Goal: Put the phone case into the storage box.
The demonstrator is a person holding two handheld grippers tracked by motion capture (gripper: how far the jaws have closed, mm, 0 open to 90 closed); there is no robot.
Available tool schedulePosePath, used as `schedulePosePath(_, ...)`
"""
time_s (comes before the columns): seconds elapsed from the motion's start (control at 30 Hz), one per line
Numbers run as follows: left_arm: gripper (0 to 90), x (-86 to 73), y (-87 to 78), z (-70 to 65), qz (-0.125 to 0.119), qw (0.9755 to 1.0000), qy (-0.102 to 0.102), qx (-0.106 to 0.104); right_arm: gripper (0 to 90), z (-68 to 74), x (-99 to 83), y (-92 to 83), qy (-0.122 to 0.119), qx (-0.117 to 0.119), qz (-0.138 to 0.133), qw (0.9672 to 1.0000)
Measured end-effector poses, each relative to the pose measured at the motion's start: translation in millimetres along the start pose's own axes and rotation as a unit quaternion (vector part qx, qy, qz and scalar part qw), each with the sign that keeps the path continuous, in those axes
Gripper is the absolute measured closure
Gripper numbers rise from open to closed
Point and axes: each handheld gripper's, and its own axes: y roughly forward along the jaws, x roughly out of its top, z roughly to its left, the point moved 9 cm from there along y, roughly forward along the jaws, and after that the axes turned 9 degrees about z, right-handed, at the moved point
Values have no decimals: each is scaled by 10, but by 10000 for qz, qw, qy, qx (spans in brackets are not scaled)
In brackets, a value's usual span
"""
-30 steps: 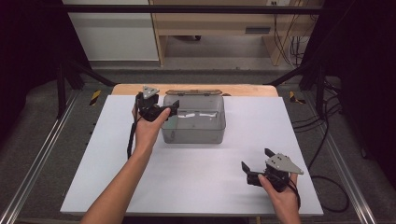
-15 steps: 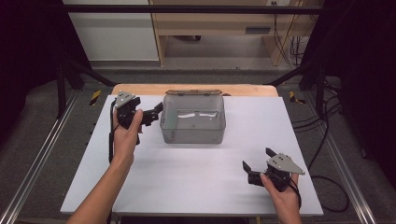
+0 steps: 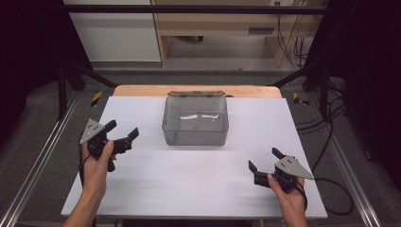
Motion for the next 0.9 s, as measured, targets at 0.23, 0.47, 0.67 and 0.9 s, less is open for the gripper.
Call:
schedulePosePath(0.23,35,-202,-271,141,-150,9998,-81,43,42,-16,3,-10,46,39,-58,10000)
schedulePosePath(0.47,35,-364,-336,32,-120,9997,232,10,42,-27,10,-21,41,47,-136,9999)
schedulePosePath(0.67,35,-481,-376,-87,-262,9993,225,-127,42,-45,12,-31,17,31,-187,9998)
schedulePosePath(0.9,35,-580,-453,-121,-346,9986,397,-109,41,-35,14,-26,-6,52,-206,9998)
